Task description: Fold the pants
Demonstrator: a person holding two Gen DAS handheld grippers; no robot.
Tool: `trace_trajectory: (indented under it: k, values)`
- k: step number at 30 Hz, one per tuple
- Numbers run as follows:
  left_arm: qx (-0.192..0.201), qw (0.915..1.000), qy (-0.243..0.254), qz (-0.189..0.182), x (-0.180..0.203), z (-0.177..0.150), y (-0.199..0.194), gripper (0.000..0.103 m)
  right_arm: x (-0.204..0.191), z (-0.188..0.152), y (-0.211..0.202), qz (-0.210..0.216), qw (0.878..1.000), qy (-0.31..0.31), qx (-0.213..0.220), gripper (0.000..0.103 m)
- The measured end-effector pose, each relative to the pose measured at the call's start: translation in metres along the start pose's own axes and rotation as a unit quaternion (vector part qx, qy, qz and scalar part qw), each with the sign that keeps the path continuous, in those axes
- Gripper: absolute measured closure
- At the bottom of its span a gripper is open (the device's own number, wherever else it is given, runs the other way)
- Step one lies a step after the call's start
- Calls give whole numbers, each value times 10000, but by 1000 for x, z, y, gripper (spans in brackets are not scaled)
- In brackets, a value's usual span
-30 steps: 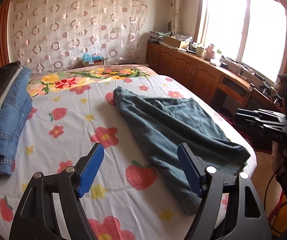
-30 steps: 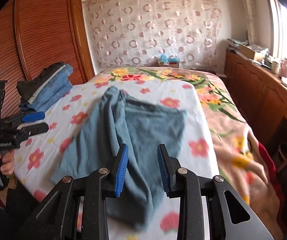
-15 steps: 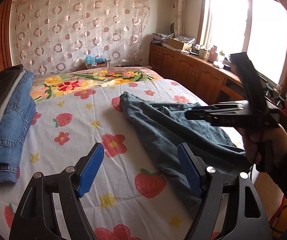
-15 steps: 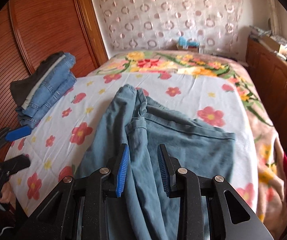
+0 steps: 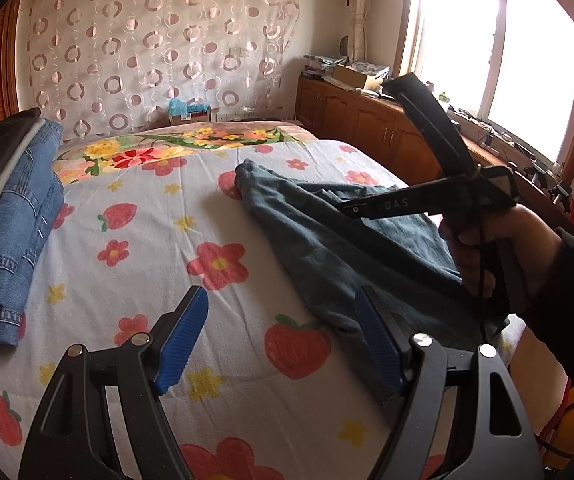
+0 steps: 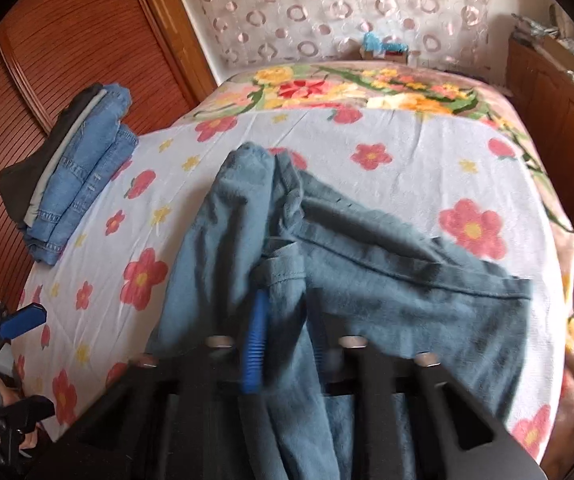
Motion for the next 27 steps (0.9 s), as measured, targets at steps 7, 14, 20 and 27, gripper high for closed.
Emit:
trace_trajectory:
  k: [7,14,20,27]
  values:
    - [-55,10000,13,-27,3,-6,1,26,10,12,-42,-155,9978,-132,629,100]
    - [-66,9999,35,-99,11,-7,3,26,56,16,-72,-586,9947,74,847,100]
    - [-96,9999,67,-124,13,-8,6,26,73,12,-75,-874,9927,126,826,100]
    - [-183,9996,142,-162,19,-12,10,26,69,18,-60,-1367,9882,62,695,99]
Point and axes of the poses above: each gripper's, at about its wrist camera, not at the fingertips, and y roughly the way its jaws point, x to its right, z to its top, the point moved 6 cm from there along y, roughly the way its jaws point, and after that the axes turned 9 degrees about x, right-handed, at the moved point
